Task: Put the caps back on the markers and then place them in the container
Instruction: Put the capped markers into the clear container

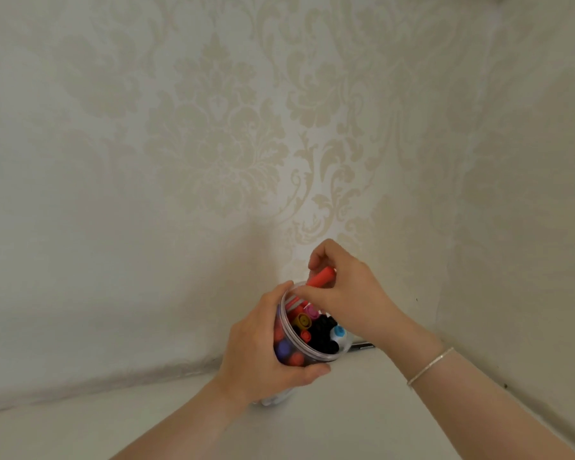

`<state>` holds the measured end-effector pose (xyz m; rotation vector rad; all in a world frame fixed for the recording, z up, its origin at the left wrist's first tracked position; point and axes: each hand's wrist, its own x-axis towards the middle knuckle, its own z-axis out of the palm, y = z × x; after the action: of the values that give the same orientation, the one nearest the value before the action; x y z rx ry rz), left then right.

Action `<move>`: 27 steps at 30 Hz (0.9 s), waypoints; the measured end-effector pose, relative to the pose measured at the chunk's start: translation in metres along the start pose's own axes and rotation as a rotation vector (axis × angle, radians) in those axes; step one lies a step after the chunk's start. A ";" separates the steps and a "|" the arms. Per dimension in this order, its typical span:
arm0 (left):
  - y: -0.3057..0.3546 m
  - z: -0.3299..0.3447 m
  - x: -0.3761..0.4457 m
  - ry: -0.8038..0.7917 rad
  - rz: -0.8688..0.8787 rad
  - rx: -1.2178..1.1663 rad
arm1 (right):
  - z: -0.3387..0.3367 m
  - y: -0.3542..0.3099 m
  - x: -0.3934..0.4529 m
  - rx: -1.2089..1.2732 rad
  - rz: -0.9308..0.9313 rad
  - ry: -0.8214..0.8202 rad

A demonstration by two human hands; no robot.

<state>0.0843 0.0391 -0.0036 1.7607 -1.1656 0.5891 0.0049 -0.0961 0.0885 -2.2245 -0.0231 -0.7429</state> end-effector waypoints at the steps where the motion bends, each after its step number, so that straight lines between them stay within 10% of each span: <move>1: 0.001 0.000 0.000 -0.009 0.003 0.004 | 0.003 0.000 -0.002 -0.060 -0.018 0.006; 9: 0.001 -0.002 0.000 0.010 -0.043 -0.024 | 0.015 0.007 -0.019 0.171 -0.016 0.148; 22: -0.002 0.000 0.001 -0.055 -0.034 -0.065 | 0.033 0.025 -0.024 -0.312 -0.294 0.153; 27: 0.000 0.004 0.001 -0.071 -0.041 -0.115 | 0.031 0.030 -0.026 -0.154 -0.221 0.191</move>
<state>0.0848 0.0347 -0.0049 1.7153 -1.1855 0.4295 0.0062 -0.0909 0.0387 -2.3098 -0.1232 -1.1087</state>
